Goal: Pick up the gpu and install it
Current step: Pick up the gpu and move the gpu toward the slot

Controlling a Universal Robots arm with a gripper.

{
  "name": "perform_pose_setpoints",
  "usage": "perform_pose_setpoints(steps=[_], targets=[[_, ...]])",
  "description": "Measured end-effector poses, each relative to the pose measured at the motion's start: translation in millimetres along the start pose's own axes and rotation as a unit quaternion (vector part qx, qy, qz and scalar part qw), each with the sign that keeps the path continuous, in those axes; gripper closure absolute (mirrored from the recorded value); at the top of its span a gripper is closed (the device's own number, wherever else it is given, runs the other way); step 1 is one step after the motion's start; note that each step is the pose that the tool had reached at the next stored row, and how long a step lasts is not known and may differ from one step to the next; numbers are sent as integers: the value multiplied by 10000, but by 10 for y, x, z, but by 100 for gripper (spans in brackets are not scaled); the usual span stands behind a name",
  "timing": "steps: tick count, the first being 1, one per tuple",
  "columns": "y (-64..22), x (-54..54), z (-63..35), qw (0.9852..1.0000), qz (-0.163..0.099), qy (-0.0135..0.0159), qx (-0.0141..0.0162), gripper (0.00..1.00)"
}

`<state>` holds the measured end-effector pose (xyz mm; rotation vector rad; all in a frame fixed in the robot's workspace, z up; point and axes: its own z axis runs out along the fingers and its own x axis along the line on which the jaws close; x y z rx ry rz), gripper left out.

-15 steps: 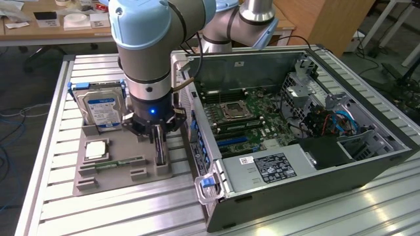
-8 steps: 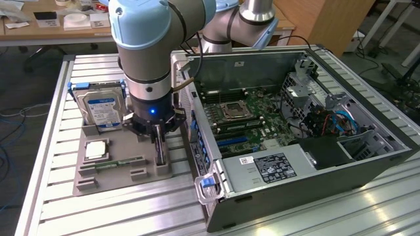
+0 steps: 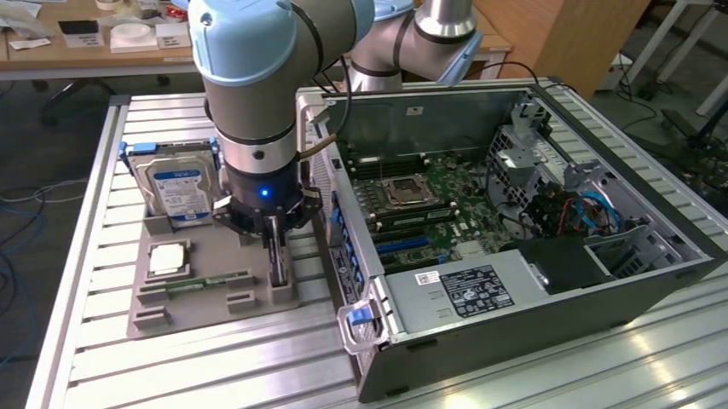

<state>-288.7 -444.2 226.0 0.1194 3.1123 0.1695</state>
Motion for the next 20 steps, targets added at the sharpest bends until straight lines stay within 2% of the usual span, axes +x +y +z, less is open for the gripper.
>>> perform_pose_setpoints(steps=[8, 20], targets=[[1, 0, -2, 10000, 0, -1, -1, 73], [15, -2, -136, 10000, 0, 0, 0, 73]])
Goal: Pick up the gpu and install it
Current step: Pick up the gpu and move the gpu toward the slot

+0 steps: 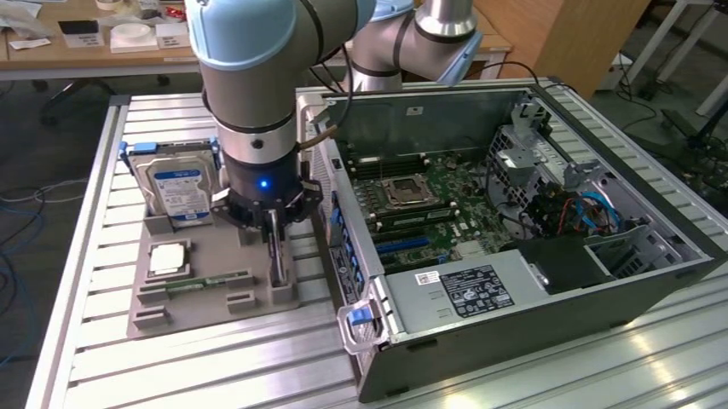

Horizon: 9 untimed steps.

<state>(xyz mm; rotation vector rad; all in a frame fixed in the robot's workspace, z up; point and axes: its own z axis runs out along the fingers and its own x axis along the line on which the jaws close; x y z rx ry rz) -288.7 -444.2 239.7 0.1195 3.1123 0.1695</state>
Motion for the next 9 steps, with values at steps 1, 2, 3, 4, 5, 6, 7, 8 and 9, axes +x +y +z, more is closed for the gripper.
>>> perform_pose_setpoints(steps=[1, 2, 3, 4, 5, 6, 7, 8, 9], targets=[[1, 0, -12, 10000, 0, 0, 0, 73], [3, 0, -27, 10000, 0, 0, 0, 73], [4, -1, -41, 10000, 0, 0, 0, 73], [6, -1, -56, 10000, 0, 0, 0, 73], [8, -1, -69, 10000, 0, 0, 0, 73], [9, -2, -83, 10000, 0, 0, 0, 73], [11, -2, -97, 10000, 0, 0, 0, 73], [12, -2, -112, 10000, 0, 0, 0, 73], [14, -2, -125, 10000, 0, 0, 0, 73]])
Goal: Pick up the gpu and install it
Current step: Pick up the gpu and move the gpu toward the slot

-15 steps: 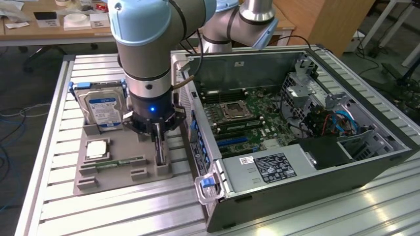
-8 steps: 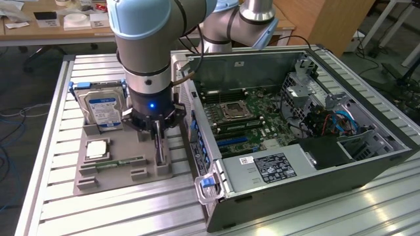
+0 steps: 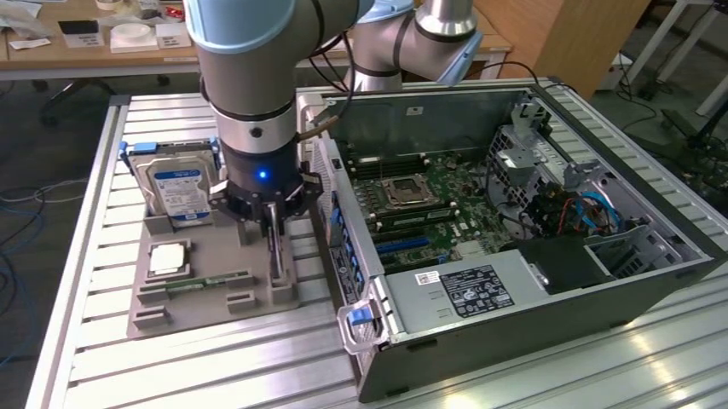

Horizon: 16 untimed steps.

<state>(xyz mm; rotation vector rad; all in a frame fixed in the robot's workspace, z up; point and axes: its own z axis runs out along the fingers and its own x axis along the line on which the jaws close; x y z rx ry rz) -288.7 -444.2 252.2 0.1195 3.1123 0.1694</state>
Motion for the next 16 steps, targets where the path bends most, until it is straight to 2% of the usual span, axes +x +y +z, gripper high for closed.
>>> perform_pose_setpoints(steps=[16], targets=[[26, -4, -236, 10000, -3, 0, 0, 73]])
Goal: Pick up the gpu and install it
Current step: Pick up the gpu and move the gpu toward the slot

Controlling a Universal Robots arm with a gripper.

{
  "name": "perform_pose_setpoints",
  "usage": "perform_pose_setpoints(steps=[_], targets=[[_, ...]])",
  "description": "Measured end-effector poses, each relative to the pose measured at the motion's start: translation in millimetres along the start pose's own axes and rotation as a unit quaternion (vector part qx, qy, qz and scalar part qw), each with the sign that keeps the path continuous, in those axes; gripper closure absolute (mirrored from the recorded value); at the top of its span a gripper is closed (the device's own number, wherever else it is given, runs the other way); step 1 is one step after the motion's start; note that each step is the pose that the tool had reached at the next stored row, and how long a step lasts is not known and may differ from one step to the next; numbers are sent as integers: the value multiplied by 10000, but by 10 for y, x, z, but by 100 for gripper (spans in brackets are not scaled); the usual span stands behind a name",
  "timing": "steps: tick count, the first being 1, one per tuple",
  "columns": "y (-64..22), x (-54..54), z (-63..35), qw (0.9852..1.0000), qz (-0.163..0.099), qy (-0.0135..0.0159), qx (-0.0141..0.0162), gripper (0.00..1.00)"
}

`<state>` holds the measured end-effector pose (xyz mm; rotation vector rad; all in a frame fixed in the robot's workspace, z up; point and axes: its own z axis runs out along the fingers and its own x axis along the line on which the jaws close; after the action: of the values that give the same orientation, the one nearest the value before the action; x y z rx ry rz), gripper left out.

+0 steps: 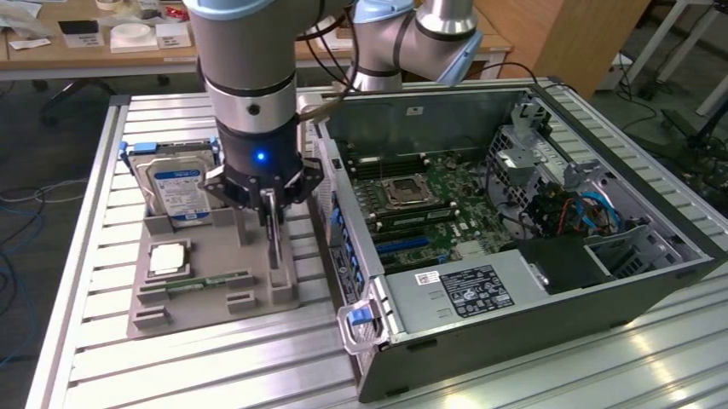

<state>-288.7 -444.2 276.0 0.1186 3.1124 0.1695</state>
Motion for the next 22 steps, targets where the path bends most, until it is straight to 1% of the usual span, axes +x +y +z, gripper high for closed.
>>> perform_pose_setpoints(steps=[22], targets=[[47, -8, -427, 10000, 0, 0, -1, 73]])
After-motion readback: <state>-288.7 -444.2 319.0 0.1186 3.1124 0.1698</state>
